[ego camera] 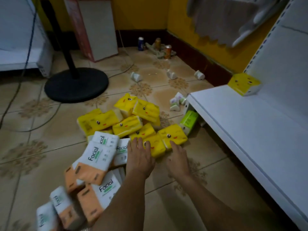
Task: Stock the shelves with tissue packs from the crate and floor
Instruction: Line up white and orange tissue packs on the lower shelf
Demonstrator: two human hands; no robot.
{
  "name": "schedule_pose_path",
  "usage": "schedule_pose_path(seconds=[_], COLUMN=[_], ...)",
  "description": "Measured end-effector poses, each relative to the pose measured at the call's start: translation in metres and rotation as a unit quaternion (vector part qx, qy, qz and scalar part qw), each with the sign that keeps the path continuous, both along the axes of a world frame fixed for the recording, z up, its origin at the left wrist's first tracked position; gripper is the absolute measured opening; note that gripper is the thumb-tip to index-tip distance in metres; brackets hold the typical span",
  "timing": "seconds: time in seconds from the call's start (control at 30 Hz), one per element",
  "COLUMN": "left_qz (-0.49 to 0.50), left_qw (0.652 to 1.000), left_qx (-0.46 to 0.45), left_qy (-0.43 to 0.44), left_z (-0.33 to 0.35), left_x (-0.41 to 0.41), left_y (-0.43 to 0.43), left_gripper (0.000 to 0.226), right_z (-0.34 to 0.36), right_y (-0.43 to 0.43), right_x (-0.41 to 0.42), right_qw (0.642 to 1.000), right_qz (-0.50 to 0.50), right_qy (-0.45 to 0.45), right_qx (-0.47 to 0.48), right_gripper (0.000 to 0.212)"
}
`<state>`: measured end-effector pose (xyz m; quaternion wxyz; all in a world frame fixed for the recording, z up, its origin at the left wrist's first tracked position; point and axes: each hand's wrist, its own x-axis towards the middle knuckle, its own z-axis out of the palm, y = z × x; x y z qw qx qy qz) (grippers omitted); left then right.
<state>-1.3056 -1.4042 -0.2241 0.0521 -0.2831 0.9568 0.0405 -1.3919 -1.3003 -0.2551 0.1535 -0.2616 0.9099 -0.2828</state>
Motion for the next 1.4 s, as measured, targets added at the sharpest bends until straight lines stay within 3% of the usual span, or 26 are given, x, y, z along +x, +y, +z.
schedule_pose_path(seconds=[0.1,0.2,0.33,0.5,0.97,1.07,1.13,1.2,1.27,1.4], left_qz=[0.046,0.009,-0.009,-0.025,0.129,0.197,0.294,0.362,0.369,0.281], left_qw=[0.998,0.999,0.999,0.999,0.989,0.980,0.955,0.923,0.911,0.945], left_qx=[0.031,0.040,0.034,-0.014,-0.062,-0.025,0.038,0.124,0.172,0.147], left_qy=[-0.001,-0.020,0.039,0.033,0.041,0.014,-0.009,0.030,0.063,0.075], left_z=[0.003,0.008,0.001,0.011,0.021,0.019,0.014,0.009,0.005,0.010], left_x=[-0.011,-0.023,-0.031,-0.020,0.109,0.124,0.128,0.127,0.121,0.097], left_y=[0.014,0.024,0.029,0.017,-0.049,-0.051,-0.053,-0.055,-0.058,-0.052], left_gripper=[0.065,0.062,0.057,0.057,0.052,0.070,0.089,0.106,0.111,0.100], right_z=[0.003,0.015,0.039,0.055,0.030,0.021,0.017,0.016,0.020,0.026], right_y=[-0.012,-0.012,0.003,0.008,-0.077,-0.092,-0.102,-0.112,-0.121,-0.127], right_x=[-0.002,-0.016,-0.026,-0.027,-0.004,0.012,0.023,0.034,0.045,0.056], right_qw=[0.999,0.999,0.999,0.991,0.983,0.985,0.985,0.981,0.969,0.945], right_qz=[0.034,0.033,-0.039,0.104,0.177,0.171,0.172,0.192,0.237,0.307], right_qy=[-0.033,-0.039,-0.018,0.060,0.044,0.009,-0.003,-0.013,-0.042,-0.102], right_qx=[0.004,0.004,0.016,0.055,0.022,0.024,0.011,-0.015,-0.049,-0.040], right_gripper=[0.068,0.070,0.064,0.068,0.067,0.067,0.068,0.071,0.069,0.074])
